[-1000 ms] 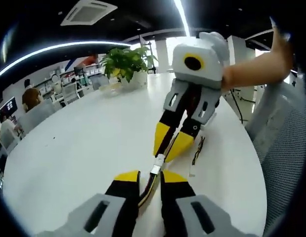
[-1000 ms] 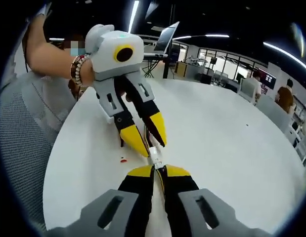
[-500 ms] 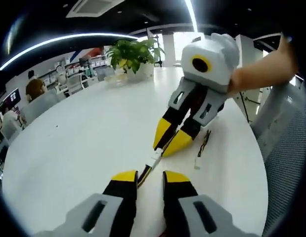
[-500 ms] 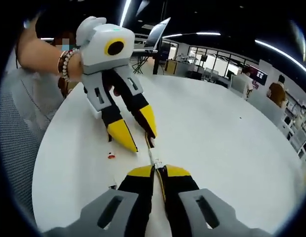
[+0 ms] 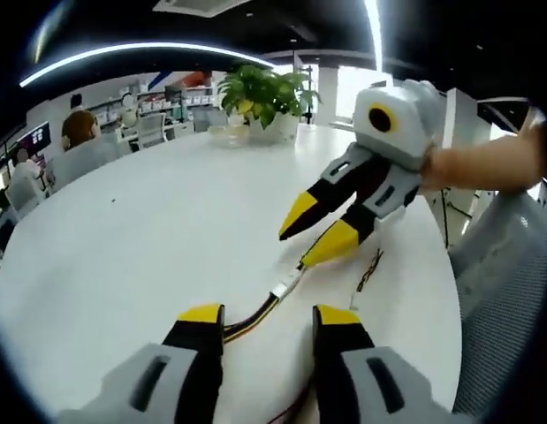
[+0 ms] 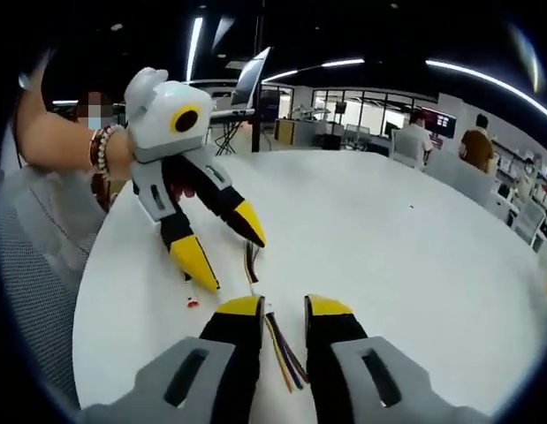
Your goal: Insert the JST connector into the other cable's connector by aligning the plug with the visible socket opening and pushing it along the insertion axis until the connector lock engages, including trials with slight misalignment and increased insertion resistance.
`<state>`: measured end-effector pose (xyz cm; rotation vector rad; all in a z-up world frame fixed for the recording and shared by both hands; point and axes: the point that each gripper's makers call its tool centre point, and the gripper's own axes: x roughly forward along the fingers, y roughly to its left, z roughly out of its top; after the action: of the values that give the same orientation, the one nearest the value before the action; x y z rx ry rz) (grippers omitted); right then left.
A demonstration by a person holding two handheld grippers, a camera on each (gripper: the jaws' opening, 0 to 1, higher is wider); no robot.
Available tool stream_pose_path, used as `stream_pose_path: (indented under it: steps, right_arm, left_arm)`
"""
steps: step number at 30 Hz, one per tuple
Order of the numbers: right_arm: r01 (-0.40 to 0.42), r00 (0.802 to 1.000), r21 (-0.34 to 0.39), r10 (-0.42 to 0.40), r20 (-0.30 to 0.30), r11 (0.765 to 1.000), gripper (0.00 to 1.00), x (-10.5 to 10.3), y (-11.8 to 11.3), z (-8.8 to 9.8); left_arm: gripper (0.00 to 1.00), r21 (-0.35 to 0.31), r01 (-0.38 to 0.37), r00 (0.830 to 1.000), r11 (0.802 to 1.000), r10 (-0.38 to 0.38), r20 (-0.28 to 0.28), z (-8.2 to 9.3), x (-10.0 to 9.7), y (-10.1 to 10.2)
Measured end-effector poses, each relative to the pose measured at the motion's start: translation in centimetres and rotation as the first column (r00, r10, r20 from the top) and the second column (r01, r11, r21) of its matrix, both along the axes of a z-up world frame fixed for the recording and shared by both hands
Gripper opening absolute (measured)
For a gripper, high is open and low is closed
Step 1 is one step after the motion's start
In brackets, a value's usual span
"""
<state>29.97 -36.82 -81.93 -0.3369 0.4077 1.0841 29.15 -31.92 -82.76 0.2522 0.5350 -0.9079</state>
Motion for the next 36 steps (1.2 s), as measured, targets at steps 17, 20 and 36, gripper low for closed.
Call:
stream_pose_path:
  steps: [17,20,36]
  right_arm:
    - [-0.135,0.991,-0.143,0.137,0.002,0.98,0.13,-3.3,0.9,-0.2]
    - [-0.17,0.985,-0.151,0.17,-0.015,0.974,0.13,-4.6,1.4,-0.1]
    - [-0.254,0.967,-0.244,0.238,-0.093,0.936,0.09,-7.4,0.4,-2.6]
  left_arm:
    - [0.35,0.038,0.038,0.999,0.999,-0.038,-0.018,0.7,-3.4,0.0]
    - [0.35,0.039,0.031,0.999,0.999,-0.03,-0.033,0.4,-4.2,-0.1]
    - [0.22,0.051,0.073,0.997,0.996,-0.072,-0.008,-0.9,-4.7,-0.5]
